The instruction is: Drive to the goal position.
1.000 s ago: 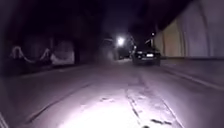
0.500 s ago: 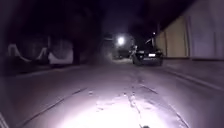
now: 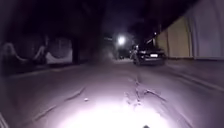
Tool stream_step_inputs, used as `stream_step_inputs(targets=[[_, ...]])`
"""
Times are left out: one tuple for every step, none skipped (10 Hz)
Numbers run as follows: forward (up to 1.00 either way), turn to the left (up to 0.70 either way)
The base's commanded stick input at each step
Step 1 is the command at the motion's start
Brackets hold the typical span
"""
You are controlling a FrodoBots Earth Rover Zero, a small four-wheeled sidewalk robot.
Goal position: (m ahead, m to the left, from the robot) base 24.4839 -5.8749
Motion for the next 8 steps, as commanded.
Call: stream_step_inputs(targets=[[0.7,0.0],[0.7,0.0],[0.7,0.0],[0.7,0.0],[0.7,0.0],[0.7,0.0],[0.7,0.0],[0.7,0.0]])
